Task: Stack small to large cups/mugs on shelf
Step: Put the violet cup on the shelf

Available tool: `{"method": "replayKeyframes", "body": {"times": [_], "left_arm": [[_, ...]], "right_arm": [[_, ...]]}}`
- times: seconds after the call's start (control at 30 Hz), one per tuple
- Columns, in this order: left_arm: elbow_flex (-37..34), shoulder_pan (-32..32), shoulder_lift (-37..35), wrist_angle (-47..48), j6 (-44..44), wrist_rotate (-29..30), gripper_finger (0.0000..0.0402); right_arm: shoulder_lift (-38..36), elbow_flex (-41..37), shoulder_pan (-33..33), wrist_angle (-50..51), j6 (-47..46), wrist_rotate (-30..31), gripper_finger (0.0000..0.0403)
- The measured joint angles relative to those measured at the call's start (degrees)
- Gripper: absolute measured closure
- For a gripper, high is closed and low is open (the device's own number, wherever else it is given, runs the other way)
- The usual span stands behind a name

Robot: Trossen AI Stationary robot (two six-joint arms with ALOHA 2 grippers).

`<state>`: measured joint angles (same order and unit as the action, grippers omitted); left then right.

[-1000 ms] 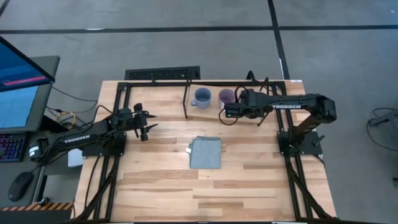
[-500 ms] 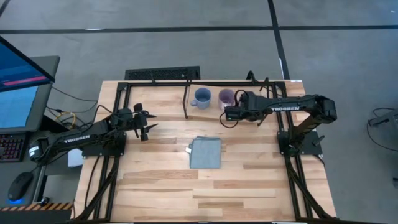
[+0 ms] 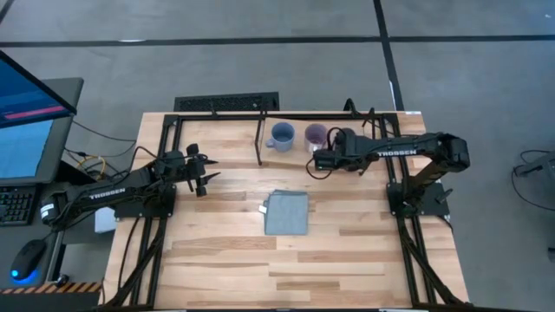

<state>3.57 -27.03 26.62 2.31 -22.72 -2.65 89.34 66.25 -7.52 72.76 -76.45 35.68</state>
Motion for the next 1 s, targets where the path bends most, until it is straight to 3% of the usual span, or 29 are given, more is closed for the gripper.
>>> {"method": "replayKeyframes", "body": {"times": [1.0], "left_arm": [[0.0,-0.02,0.0,0.0,0.0,0.02,0.0228]], "right_arm": [[0.0,-0.03,-0.12,-0.97,-3.5,-1.17,0.0331]]}}
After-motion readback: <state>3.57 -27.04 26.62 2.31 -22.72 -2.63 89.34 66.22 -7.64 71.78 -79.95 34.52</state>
